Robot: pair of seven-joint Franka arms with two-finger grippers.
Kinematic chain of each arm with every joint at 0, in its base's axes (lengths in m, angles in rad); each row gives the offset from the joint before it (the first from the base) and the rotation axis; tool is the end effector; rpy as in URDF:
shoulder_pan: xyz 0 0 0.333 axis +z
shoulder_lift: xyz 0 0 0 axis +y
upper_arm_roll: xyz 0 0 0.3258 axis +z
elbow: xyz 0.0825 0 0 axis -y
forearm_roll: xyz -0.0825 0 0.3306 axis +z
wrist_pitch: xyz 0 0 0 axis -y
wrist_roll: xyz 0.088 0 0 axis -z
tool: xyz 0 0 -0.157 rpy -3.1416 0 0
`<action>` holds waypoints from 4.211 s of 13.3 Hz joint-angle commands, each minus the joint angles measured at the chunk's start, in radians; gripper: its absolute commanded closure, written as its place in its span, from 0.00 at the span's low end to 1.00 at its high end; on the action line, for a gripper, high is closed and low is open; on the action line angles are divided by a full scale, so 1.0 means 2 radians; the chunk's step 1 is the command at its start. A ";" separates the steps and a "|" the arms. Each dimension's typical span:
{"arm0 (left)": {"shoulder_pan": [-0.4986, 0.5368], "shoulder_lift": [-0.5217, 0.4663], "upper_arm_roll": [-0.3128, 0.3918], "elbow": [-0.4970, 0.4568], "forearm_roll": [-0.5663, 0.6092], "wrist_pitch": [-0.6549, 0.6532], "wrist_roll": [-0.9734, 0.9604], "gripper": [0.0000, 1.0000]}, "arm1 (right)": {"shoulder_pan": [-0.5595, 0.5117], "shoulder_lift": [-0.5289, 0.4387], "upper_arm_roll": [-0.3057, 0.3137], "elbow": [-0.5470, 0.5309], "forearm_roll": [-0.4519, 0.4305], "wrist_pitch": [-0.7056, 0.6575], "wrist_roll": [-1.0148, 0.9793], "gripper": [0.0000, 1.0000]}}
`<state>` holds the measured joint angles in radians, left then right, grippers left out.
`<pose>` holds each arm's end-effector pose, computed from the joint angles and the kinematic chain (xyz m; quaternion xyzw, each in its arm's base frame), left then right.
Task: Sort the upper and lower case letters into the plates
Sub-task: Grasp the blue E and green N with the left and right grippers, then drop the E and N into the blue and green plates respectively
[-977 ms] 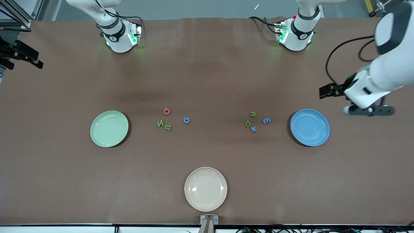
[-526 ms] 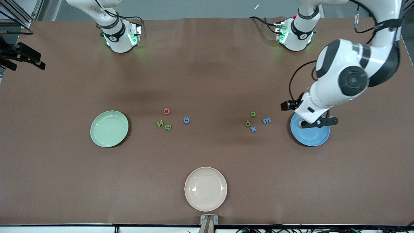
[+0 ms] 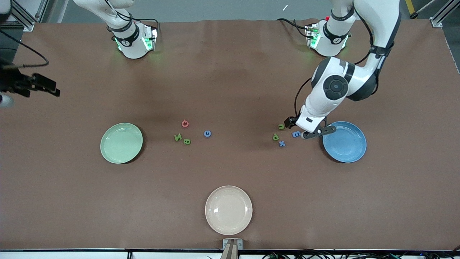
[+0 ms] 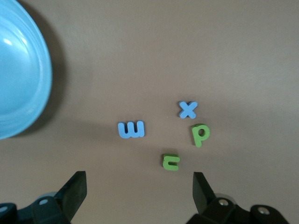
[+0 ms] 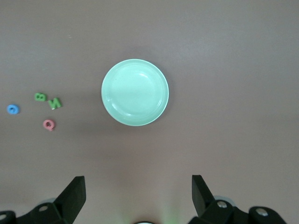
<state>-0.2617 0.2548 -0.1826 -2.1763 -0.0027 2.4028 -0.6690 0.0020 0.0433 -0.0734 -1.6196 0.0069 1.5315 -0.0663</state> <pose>0.4731 -0.2250 0.2735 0.9929 0.1157 -0.0228 0.0139 0.4988 -0.0339 0.5395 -0.9978 0.0027 0.0653 0.0064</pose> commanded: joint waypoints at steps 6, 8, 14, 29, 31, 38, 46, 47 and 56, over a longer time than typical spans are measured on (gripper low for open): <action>0.003 0.061 0.002 -0.029 0.079 0.106 -0.093 0.00 | 0.027 0.046 0.007 0.006 0.035 -0.006 0.252 0.00; 0.005 0.079 0.002 -0.026 0.097 0.128 -0.119 0.02 | 0.030 0.045 0.007 -0.013 0.075 0.008 0.309 0.00; 0.008 0.097 0.008 -0.025 0.110 0.148 -0.127 0.19 | 0.142 0.057 0.006 -0.148 0.076 0.229 0.547 0.00; 0.036 0.042 0.005 -0.022 0.129 0.108 -0.096 0.84 | 0.250 0.238 0.004 -0.184 0.041 0.457 0.733 0.14; 0.065 0.009 0.002 -0.022 0.129 0.062 -0.035 0.84 | 0.258 0.243 0.004 -0.184 0.041 0.459 0.738 0.19; 0.184 -0.009 0.002 -0.049 0.129 0.044 0.204 0.84 | 0.264 0.259 0.002 -0.185 0.040 0.478 0.738 0.68; 0.212 0.044 0.003 -0.049 0.129 0.060 0.249 0.83 | 0.202 0.204 -0.002 -0.183 -0.009 0.402 0.643 1.00; 0.214 0.050 0.003 -0.049 0.129 0.069 0.249 0.83 | 0.187 0.187 -0.002 -0.184 -0.009 0.381 0.616 1.00; 0.212 0.033 -0.021 -0.033 0.128 0.043 0.245 0.00 | 0.060 0.146 0.000 -0.301 -0.007 0.500 0.441 1.00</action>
<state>0.1547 0.3632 -0.1828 -2.2611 0.2388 2.5420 -0.1780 0.1558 0.3745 -0.0951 -2.1257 0.0006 2.4440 0.8418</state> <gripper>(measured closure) 0.330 0.656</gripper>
